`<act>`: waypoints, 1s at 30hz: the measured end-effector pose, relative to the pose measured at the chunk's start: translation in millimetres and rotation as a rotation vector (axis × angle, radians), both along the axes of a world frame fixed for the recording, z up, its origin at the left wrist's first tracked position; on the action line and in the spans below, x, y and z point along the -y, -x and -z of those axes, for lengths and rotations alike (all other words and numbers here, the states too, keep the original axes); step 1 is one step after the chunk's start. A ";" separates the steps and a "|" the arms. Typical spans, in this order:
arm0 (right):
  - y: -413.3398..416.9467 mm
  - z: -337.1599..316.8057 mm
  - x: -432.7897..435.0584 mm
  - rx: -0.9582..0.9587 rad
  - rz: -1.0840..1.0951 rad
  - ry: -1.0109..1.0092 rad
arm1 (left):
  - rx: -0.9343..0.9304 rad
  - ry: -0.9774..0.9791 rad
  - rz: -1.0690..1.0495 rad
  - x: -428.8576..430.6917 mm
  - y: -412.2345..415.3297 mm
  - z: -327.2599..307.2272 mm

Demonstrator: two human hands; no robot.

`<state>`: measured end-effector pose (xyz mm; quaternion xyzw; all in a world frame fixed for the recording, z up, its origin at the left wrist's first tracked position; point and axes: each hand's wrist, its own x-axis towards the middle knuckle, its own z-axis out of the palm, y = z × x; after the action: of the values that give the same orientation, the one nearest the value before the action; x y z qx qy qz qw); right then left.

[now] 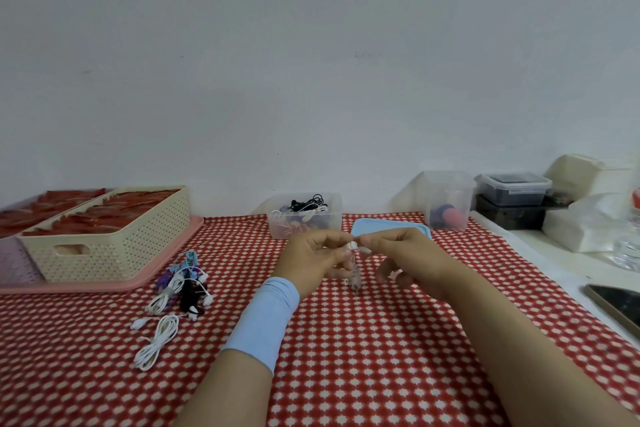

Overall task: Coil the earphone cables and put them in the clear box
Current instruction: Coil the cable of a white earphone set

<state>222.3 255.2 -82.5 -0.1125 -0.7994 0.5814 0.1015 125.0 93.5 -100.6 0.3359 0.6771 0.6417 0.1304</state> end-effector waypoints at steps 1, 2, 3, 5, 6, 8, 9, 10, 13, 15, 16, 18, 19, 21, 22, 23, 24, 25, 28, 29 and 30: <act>-0.5 -0.6 0.2 0.006 -0.009 0.017 | 0.019 -0.012 0.004 -0.1 -0.5 -0.4; -1.2 -1.4 0.2 0.013 -0.017 0.037 | 0.035 -0.021 0.007 -0.2 -0.9 -0.8; -1.7 -1.7 -0.2 0.019 -0.025 0.055 | 0.044 -0.028 0.011 0.0 -1.0 -0.9; -2.0 -2.0 -1.0 0.023 -0.044 0.074 | 0.044 -0.036 0.020 0.6 -1.3 -1.1; -2.0 -2.0 -1.2 0.022 -0.049 0.075 | 0.041 -0.038 0.022 0.9 -1.3 -1.2; -1.2 -1.5 -1.7 0.017 -0.051 0.075 | 0.022 -0.030 0.027 1.2 -1.6 -0.9; -0.9 -1.3 -1.8 0.016 -0.055 0.081 | 0.013 -0.026 0.032 1.3 -2.1 -0.9; -0.8 -1.5 -1.8 0.015 -0.064 0.094 | 0.011 -0.027 0.038 1.4 -2.6 -1.1; -0.8 -1.5 -3.1 0.024 -0.097 0.142 | 0.027 -0.030 0.043 1.7 -3.0 -2.4; 0.0 -0.1 -4.7 0.037 -0.101 0.128 | 0.025 -0.009 0.044 2.1 -3.6 -3.4; 0.5 0.7 -5.2 0.048 -0.098 0.124 | 0.017 0.006 0.047 2.4 -3.5 -3.8; 1.6 2.8 -5.4 0.082 -0.092 0.139 | -0.004 0.032 0.063 3.4 -3.8 -3.9; 1.9 3.0 -5.7 0.099 -0.090 0.152 | -0.014 0.043 0.071 3.5 -3.7 -4.0; 1.1 2.6 -5.7 0.126 -0.082 0.161 | -0.028 0.065 0.081 3.6 -2.4 -3.1; 0.4 2.1 -5.7 0.132 -0.077 0.156 | -0.034 0.075 0.084 3.4 -2.3 -2.8; 0.7 2.2 -6.0 0.129 -0.072 0.150 | -0.037 0.080 0.084 3.0 -2.1 -2.6; 1.0 2.4 -5.4 0.115 -0.068 0.149 | -0.035 0.074 0.075 2.5 -1.5 -2.2; 1.5 2.7 -4.4 0.093 -0.069 0.147 | -0.030 0.059 0.058 2.0 -0.7 -2.0; 3.1 4.4 0.8 0.043 -0.059 0.055 | 0.009 0.004 0.033 1.4 -0.2 -2.9; 2.5 4.1 3.2 0.039 -0.061 0.004 | 0.010 -0.006 0.035 1.0 -1.1 -4.8; 3.0 5.3 6.0 0.029 -0.073 -0.029 | -0.004 -0.005 0.030 1.7 -1.8 -5.7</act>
<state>219.3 249.2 -87.8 -0.0899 -0.8128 0.5713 0.0704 126.7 91.8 -94.9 0.3475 0.6706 0.6408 0.1378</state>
